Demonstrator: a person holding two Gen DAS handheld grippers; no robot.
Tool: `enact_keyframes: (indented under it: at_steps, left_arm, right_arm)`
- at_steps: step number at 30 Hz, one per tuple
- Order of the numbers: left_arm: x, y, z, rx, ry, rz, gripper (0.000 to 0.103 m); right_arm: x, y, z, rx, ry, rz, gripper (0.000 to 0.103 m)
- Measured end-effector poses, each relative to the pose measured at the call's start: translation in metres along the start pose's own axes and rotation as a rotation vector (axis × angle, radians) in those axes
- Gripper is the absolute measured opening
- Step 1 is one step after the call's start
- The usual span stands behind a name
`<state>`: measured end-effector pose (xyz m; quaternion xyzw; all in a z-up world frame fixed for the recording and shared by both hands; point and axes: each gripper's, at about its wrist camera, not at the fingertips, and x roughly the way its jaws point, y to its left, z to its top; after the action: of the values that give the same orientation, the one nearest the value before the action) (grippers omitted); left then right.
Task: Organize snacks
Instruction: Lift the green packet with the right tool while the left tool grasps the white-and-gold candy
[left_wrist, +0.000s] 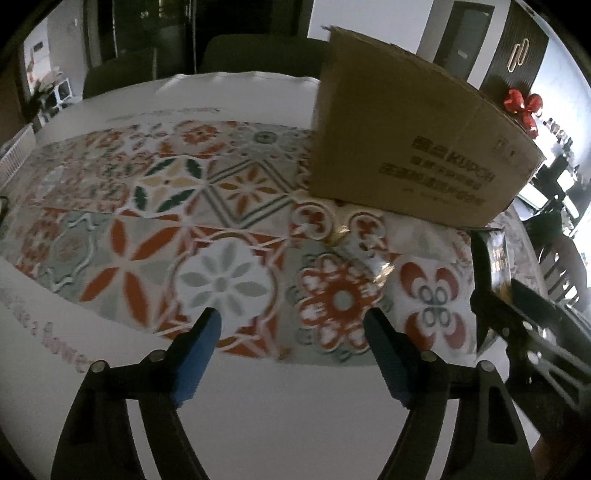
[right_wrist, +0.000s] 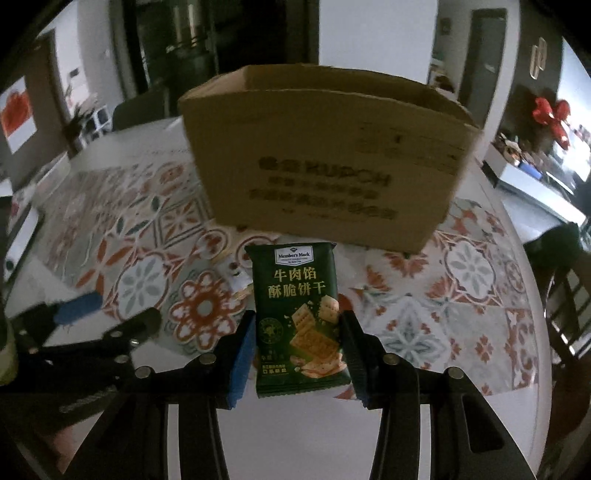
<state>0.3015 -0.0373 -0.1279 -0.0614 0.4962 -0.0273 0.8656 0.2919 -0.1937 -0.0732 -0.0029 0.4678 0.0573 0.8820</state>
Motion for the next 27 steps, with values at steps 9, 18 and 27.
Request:
enact_keyframes:
  at_steps: [9, 18, 27]
  left_arm:
    - [0.023, -0.029, 0.013, 0.013, -0.050, 0.045, 0.064]
    - [0.035, -0.038, 0.012, 0.000, -0.072, 0.097, 0.055]
    - [0.037, -0.054, 0.015, 0.011, -0.112, 0.162, 0.056]
  right_arm:
    - [0.000, -0.029, 0.003, 0.042, -0.077, -0.043, 0.046]
    - [0.008, -0.044, 0.003, 0.114, -0.148, -0.044, 0.046]
    - [0.012, -0.049, -0.004, 0.116, -0.167, -0.026, 0.046]
